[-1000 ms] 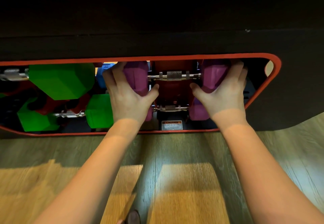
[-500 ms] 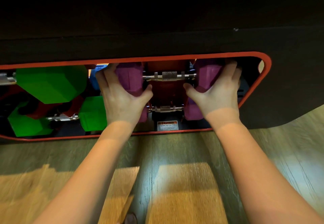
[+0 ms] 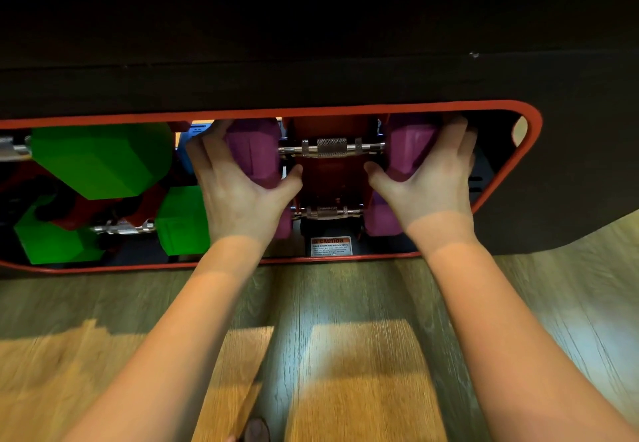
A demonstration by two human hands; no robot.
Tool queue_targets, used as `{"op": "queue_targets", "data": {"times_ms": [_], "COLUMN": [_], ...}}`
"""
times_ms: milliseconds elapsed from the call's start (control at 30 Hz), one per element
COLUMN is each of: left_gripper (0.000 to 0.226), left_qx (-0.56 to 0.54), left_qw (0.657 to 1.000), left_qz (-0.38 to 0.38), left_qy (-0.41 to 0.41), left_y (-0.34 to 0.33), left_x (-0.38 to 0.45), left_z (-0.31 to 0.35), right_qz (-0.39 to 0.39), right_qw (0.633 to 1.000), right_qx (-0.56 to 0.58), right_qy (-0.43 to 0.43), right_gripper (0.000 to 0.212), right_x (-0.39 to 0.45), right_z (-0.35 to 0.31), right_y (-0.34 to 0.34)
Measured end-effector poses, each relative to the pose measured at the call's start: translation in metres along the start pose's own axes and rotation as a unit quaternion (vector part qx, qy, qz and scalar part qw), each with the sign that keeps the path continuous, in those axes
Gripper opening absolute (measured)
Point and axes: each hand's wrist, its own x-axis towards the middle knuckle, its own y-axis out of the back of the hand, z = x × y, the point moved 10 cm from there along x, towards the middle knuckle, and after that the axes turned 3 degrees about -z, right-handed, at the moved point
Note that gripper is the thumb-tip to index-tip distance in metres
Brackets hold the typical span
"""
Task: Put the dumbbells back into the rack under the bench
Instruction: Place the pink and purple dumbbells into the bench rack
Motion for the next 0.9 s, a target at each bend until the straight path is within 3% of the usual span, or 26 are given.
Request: {"op": "queue_targets", "data": {"times_ms": [900], "left_gripper": [0.086], "left_qx": [0.001], "left_qw": [1.000], "left_qz": [-0.023], "left_qy": [-0.008], "left_y": [-0.0051], "left_x": [-0.0021], "left_z": [0.0022], "right_qz": [-0.004], "right_qw": [0.999], "right_qx": [0.023], "right_qy": [-0.022], "right_gripper": [0.111], "right_x": [0.0030], "right_z": [0.0090], "right_y": [-0.0001]}}
